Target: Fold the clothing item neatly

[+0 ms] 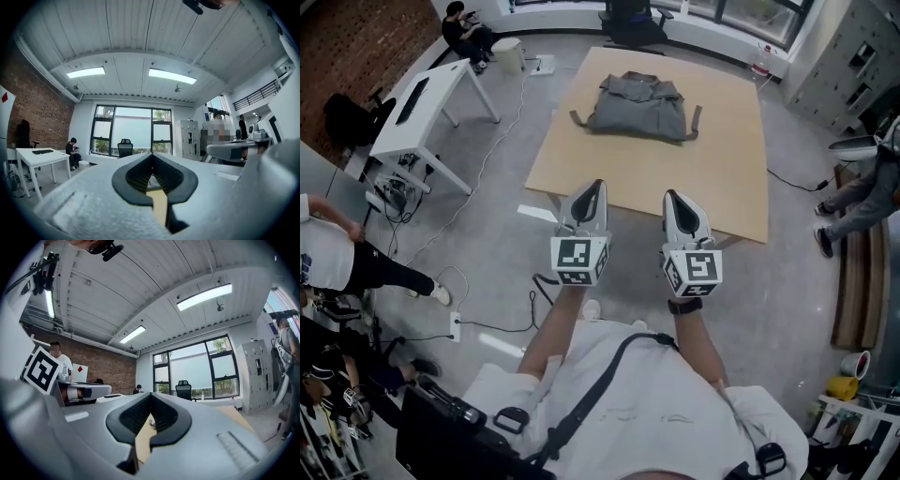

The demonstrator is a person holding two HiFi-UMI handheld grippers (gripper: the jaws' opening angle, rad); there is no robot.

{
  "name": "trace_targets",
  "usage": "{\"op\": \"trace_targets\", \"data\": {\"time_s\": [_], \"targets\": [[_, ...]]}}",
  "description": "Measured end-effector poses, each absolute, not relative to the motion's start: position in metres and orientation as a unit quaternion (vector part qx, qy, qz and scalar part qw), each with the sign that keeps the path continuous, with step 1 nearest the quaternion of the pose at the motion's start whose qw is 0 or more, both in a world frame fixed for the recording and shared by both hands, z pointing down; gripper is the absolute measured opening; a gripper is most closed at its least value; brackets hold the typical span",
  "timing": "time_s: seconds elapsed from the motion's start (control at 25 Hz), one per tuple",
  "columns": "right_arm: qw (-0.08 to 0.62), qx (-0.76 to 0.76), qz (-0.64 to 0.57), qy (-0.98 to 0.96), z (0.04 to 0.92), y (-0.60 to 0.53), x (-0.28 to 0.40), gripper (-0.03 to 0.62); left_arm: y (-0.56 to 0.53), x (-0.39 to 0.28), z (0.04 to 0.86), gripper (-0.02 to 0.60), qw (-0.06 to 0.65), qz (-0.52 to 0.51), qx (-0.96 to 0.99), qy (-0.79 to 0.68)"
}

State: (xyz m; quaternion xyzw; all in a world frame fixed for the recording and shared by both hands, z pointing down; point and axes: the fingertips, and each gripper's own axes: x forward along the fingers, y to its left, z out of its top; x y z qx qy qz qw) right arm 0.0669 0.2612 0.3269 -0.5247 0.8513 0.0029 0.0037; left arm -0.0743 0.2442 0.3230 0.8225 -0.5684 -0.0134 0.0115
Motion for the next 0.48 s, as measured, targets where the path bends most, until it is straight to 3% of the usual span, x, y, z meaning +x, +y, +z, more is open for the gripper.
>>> {"op": "trace_targets", "data": {"time_s": [0.48], "targets": [[0.005,-0.543,0.005,0.840,0.326,0.245,0.067,0.006,0.225,-0.074,0.326,-0.002,0.008,-0.017,0.833,-0.553]]}}
